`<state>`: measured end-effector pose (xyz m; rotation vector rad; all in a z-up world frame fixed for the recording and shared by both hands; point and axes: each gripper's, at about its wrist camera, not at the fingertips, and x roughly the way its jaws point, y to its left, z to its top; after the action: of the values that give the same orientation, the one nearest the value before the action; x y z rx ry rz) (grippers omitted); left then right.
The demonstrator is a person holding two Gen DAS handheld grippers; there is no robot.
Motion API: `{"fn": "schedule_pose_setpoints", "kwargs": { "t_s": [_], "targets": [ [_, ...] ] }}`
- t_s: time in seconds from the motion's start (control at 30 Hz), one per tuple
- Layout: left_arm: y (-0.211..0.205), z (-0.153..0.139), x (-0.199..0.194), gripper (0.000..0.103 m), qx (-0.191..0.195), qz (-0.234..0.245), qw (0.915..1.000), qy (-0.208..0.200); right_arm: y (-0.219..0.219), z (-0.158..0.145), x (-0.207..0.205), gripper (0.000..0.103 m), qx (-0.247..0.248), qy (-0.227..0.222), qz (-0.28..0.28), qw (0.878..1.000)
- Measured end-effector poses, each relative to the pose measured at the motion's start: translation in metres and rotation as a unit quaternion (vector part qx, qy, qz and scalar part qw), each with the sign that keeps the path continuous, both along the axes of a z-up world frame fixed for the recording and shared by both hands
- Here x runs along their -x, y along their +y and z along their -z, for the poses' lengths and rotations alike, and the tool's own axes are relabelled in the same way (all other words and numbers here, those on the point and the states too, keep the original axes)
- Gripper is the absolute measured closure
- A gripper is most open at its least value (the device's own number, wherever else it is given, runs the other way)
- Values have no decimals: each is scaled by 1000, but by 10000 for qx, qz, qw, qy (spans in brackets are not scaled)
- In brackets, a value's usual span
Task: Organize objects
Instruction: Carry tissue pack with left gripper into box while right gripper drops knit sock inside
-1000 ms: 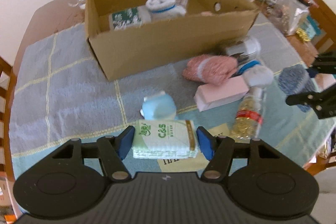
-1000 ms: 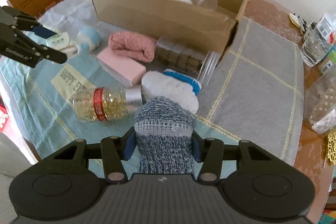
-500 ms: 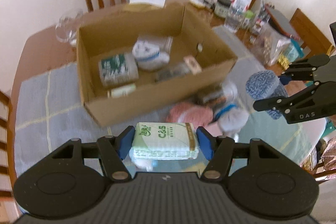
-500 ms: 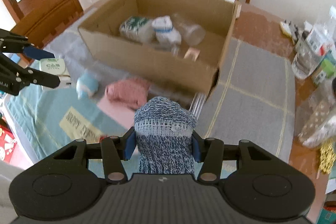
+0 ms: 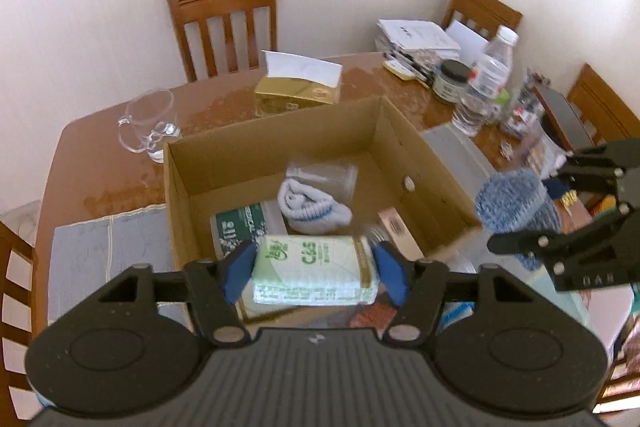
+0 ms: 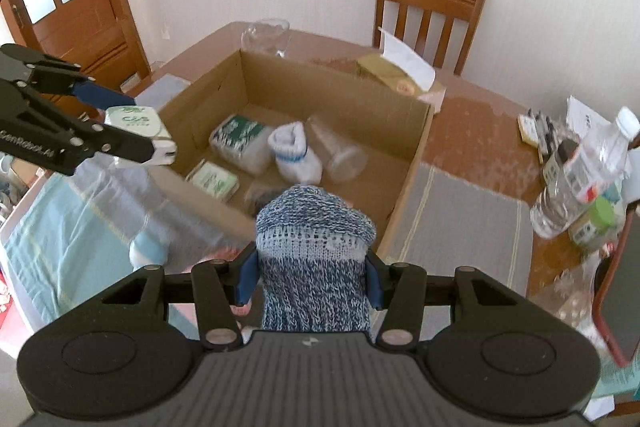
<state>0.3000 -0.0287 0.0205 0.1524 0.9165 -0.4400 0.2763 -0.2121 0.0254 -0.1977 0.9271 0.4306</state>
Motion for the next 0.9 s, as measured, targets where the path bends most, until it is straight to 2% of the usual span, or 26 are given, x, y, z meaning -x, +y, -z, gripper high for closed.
{"fn": "schedule_pose_setpoints", "kwargs": {
  "t_s": [0.03,0.07,0.2,0.47,0.77,0.9],
  "targets": [
    [0,0,-3,18,26,-82,10000,-11,1,-1,-3,46,17,-26,-18,10000],
    [0,1,-5,9,70,-151,9998,-50,2,-2,-6,46,38,-55,-35,10000],
    [2,6,-2,3,144,-212,9996,-128,4,-5,-14,46,71,-115,-54,9999],
    [5,20,16,2,-108,-300,9992,-221,10,-2,-31,46,171,-107,-138,9997],
    [18,39,35,1,-17,-703,9975,-25,15,-3,-65,46,244,-137,-114,9995],
    [28,45,41,1,252,-958,9950,144,16,-4,-85,46,301,-175,-65,9994]
  ]
}}
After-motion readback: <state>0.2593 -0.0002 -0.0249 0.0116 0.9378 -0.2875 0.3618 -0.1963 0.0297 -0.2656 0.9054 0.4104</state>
